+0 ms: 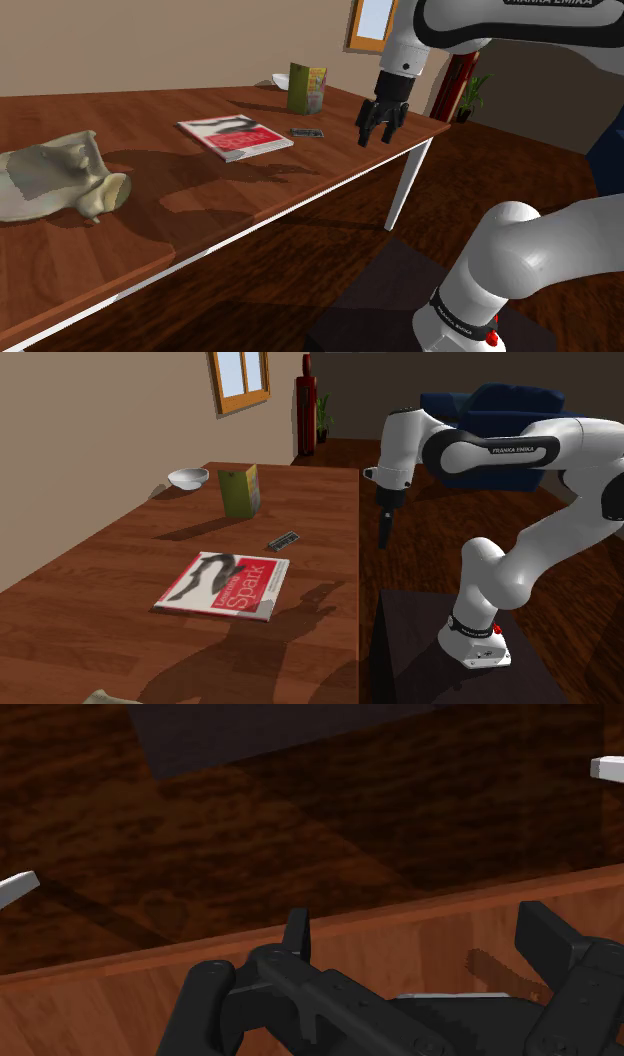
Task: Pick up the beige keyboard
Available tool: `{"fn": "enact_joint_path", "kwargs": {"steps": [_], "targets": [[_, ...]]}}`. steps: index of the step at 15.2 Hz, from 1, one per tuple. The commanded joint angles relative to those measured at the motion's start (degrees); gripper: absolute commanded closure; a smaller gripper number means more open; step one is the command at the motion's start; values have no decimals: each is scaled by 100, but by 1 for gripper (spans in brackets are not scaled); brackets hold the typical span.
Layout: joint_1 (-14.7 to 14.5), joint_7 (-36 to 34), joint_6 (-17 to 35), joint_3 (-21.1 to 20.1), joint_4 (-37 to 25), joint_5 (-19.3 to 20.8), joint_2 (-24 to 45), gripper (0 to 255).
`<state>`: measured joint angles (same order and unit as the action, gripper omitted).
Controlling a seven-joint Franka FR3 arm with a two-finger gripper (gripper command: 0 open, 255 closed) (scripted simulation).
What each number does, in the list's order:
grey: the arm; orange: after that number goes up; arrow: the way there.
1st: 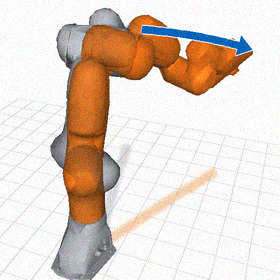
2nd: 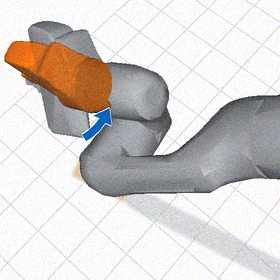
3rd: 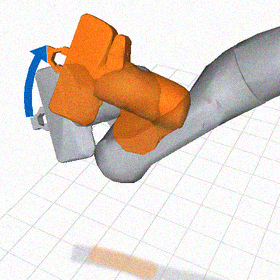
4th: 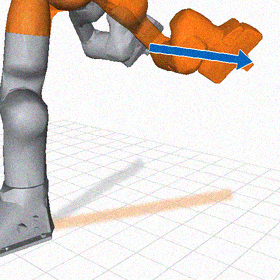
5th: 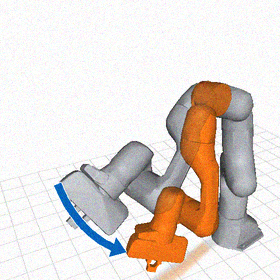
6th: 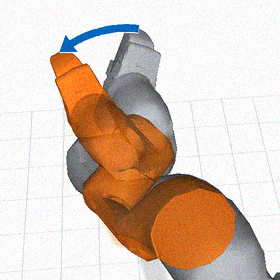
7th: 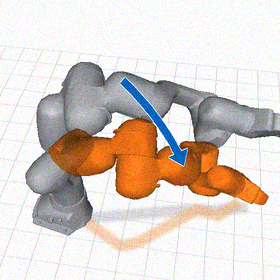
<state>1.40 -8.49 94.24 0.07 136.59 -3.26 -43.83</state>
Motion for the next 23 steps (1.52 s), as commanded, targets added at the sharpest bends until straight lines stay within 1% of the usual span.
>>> {"fn": "enact_joint_path", "kwargs": {"steps": [1,4,7,12,15,18,23], "targets": [[0,0,0,0,0,0,0,0],[-89,918,259,434,-196,228,468,0],[-206,1823,498,837,-500,375,1021,0],[-434,3325,801,1420,-1231,401,2085,0],[-565,4226,901,1704,-1794,280,2788,0],[-655,5120,923,1918,-2445,67,3528,0],[-641,6528,766,2067,-3732,-404,4818,0]]}}
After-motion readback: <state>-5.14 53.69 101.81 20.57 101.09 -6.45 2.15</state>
